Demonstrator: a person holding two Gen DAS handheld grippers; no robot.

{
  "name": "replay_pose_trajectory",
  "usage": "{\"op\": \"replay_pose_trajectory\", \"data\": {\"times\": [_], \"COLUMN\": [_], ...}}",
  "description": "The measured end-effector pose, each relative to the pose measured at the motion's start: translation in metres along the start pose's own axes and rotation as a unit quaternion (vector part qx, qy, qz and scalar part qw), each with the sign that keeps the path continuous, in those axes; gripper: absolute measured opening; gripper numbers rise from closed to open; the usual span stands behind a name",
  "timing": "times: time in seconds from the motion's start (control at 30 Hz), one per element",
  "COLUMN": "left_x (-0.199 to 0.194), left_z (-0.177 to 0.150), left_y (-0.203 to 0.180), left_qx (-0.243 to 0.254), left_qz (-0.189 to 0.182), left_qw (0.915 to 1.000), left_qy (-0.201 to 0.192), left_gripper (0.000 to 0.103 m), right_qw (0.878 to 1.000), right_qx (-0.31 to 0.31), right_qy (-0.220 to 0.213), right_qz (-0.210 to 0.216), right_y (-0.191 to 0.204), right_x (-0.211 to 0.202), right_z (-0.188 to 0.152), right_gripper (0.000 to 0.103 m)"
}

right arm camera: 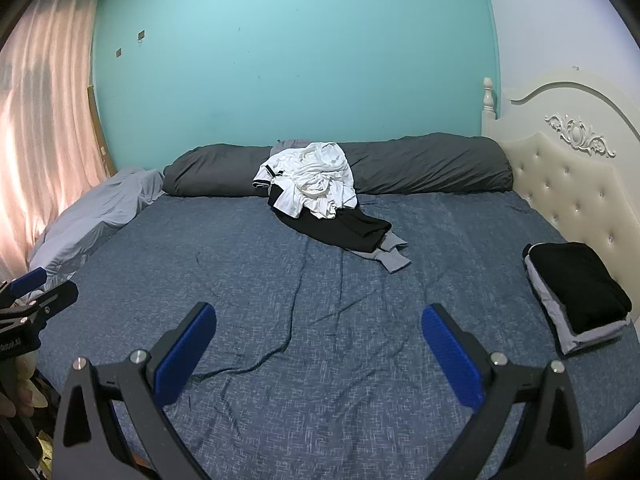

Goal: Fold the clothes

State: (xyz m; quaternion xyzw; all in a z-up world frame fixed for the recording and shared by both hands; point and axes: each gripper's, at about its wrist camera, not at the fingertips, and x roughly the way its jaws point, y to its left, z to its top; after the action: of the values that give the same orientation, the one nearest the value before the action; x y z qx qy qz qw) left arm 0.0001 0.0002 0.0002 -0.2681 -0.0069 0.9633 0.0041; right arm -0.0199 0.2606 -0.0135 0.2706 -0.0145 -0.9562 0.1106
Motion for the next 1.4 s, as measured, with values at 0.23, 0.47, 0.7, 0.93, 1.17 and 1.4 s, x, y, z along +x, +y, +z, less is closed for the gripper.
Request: {"op": "replay_pose_trajectory", "data": {"times": [0.23, 0.47, 0.7, 0.93, 1.17, 1.4], "left_x": [0.0002, -0.0043, -0.0040, -0.0017, 0.0006, 0.0014], "left_z": [0.0010, 0.0054, 0.0062, 0.0029, 0.0000, -0.0017], "left_y": [-0.0030, -0.0041, -0.0034, -0.0058, -0.0071, -0.0064], "left_qx": [0.004, 0.002, 0.004, 0.004, 0.005, 0.005], "left_qz": [0.002, 0.002, -0.001, -0.002, -0.001, -0.003], "left_qw": [1.0000, 1.0000, 1.0000, 1.0000, 1.0000, 1.0000], "left_qy": [-0.006, -0.004, -0.002, -0.001, 0.001, 0.001], "left_gripper": [0.103, 0.103, 0.103, 0.103, 0.103, 0.103], "right_qw": [1.000, 1.000, 1.000, 1.000, 1.000, 1.000], "right_qx": [-0.005, -0.002, -0.002, 0.001, 0.002, 0.003], "right_qy": [-0.002, 0.001, 0.001, 0.002, 0.005, 0.005], "right_qz": [0.002, 0.005, 0.007, 0.009, 0.009, 0.009], "right_y": [-0.0015, 0.0009, 0.0012, -0.0027, -0.0038, -0.0031], "right_x": [-0.0008, 0.0024, 0.0005, 0.0003, 0.0014, 0.0020], "right_z": [-0.0044, -0.0044, -0.0059, -0.0043, -0.0048, -0.0052], "right_gripper": [0.103, 0.103, 0.103, 0.103, 0.103, 0.103]}}
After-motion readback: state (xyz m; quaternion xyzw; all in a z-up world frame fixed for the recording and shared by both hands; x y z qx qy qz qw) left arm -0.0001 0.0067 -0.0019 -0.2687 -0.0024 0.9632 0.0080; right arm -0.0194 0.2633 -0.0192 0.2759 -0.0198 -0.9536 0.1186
